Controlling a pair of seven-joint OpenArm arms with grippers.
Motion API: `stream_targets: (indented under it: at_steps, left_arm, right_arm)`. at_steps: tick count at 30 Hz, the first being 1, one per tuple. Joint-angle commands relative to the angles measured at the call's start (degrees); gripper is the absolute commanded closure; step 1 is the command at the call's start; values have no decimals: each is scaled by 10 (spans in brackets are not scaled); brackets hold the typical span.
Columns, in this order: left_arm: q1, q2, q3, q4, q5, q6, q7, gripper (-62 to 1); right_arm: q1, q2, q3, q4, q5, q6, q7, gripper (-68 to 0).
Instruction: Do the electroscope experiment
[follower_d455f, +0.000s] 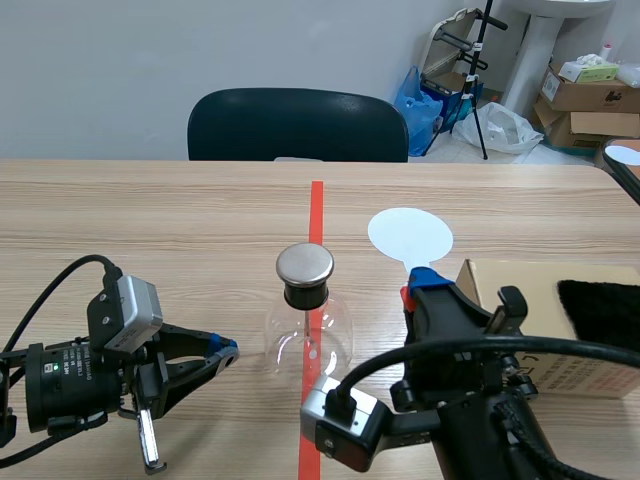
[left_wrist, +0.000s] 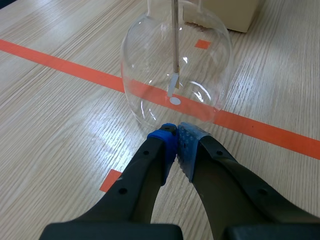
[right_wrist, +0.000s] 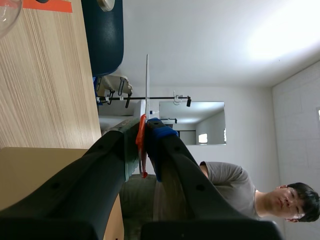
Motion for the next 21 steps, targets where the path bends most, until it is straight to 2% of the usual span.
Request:
stream_targets:
  at_steps: [1, 21]
  left_arm:
    - [-4, 1, 0, 10, -8, 0, -8, -32]
    - [-4, 1, 0, 10, -8, 0, -8, -32]
  right_arm:
    - [8, 5, 1, 8, -7, -4, -2, -10]
    - [8, 5, 2, 8, -11, -4, -4, -10]
